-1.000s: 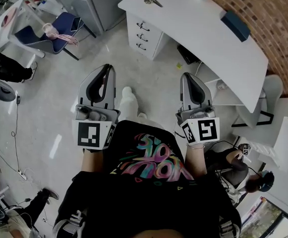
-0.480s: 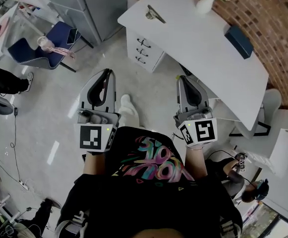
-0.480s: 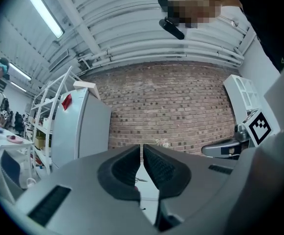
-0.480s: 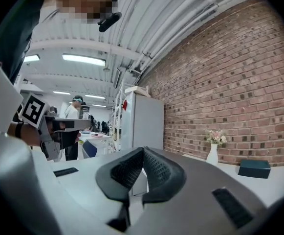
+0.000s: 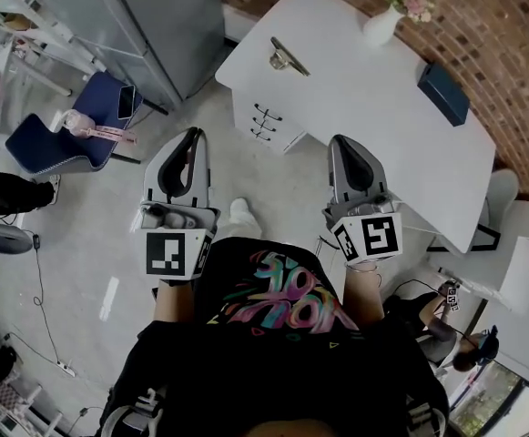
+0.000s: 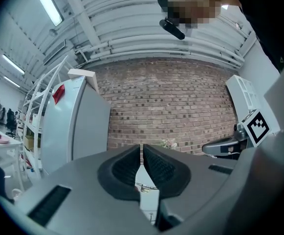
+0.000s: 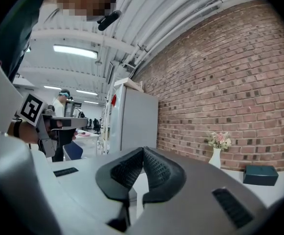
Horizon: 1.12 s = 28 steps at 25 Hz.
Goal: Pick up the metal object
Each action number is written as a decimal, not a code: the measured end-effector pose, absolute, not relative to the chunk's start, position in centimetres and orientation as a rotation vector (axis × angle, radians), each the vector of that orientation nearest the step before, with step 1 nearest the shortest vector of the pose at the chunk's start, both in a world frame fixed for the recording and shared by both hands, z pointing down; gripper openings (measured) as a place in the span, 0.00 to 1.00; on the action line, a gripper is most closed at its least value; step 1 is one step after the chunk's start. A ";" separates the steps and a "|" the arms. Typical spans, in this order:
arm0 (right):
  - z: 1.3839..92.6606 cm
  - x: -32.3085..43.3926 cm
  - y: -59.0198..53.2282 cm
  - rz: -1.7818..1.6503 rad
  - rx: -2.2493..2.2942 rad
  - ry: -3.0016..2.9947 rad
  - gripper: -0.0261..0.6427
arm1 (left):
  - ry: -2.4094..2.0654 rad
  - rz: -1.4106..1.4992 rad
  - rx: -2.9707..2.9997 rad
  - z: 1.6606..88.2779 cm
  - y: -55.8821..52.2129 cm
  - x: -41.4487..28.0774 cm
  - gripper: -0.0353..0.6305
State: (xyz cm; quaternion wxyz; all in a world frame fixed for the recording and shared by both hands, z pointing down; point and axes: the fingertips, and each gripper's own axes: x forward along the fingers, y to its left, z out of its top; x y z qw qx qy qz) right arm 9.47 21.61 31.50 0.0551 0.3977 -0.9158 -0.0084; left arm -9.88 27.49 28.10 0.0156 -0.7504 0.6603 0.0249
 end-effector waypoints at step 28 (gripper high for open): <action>35.1 3.2 2.9 0.045 1.295 -2.663 0.07 | 2.046 0.074 -2.440 31.6 8.7 -17.5 0.11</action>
